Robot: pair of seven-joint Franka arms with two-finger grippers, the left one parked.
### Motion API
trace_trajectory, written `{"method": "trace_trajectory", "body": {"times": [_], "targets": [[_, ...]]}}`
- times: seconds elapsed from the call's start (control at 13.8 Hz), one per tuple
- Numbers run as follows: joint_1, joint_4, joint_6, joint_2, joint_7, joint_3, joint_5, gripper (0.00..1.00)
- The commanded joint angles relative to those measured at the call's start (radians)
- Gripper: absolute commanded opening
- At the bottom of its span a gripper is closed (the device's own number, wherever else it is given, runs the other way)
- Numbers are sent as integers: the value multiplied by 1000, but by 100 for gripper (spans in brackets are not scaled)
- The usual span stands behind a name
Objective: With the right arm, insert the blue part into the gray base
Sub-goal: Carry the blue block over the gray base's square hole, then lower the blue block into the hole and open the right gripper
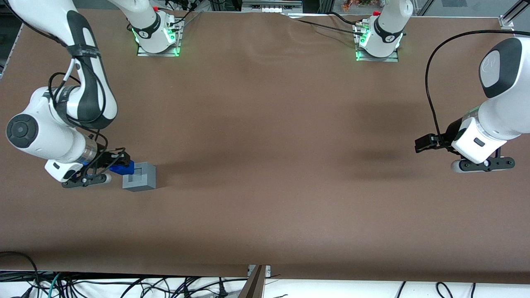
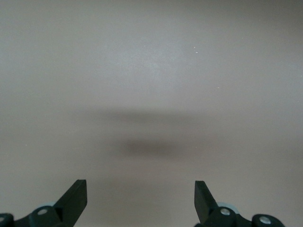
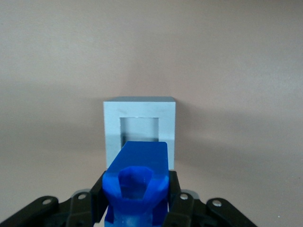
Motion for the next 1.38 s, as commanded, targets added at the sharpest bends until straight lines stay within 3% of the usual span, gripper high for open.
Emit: {"method": "trace_trajectory", "body": {"times": [0.0,1.01,1.09,1.16,1.23,1.3], "targets": [[6,3,1,3,-4,6,24,30],[15,4,112,69,-15,14,24,31],[15,4,113,71,-15,14,24,48],[15,3,113,71,-14,14,24,89],[15,4,113,71,-14,14,24,99],[16,6,113,71,-12,14,24,99]]}}
